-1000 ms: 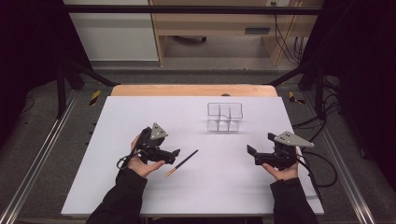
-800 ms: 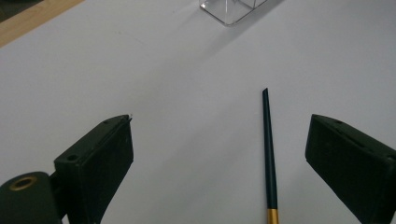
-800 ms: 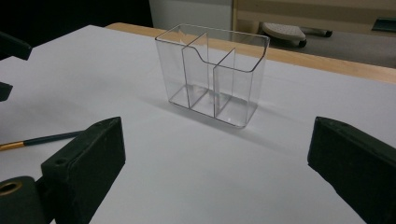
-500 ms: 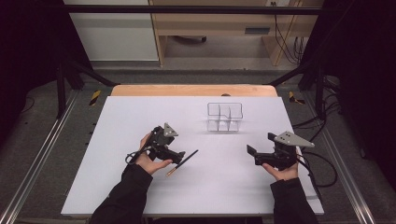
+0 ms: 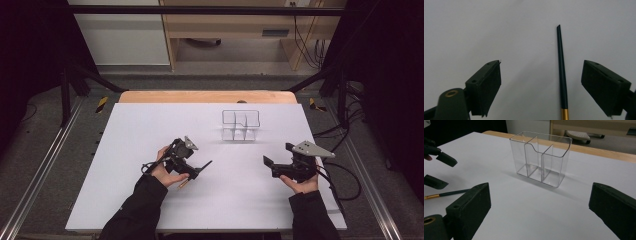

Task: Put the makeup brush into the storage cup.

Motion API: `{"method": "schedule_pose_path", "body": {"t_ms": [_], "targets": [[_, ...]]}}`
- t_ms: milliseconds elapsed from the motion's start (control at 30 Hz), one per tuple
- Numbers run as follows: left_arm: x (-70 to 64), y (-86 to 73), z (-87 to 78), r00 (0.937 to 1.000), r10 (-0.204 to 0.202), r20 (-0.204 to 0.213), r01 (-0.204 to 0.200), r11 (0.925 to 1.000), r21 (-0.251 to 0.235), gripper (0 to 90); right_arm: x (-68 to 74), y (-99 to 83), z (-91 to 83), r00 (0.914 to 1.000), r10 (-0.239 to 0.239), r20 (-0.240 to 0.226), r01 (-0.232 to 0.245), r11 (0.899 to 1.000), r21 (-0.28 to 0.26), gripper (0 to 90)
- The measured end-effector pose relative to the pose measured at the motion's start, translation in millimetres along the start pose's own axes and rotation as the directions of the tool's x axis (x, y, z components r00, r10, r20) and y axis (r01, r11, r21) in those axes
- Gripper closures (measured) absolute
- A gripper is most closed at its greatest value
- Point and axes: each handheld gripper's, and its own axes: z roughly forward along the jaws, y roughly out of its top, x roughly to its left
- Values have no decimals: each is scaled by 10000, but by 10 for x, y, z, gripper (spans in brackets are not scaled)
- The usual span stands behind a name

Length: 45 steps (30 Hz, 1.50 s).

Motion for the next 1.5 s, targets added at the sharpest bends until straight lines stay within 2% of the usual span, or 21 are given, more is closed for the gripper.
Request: {"method": "schedule_pose_path", "body": {"t_ms": [300,433,700,1133,1500], "targets": [[-26,20,121,9995,-17,322,0,9986,537,237,4,-4,12,10000,-29,-34,29,10000,76,42],[-46,26,148,9992,112,380,-138,9976,683,278,6,-5,16,10000,-13,-48,13,10000,92,41],[-90,26,183,9979,165,630,-223,9955,918,414,7,-4,16,10000,4,-72,-3,10000,97,41],[-128,24,219,9952,208,958,-352,9879,1513,624,8,-7,22,10000,-19,-68,20,9999,150,40],[-120,11,196,9937,97,1121,-298,9834,1791,743,10,-9,26,10000,-14,-63,15,9998,189,40]]}}
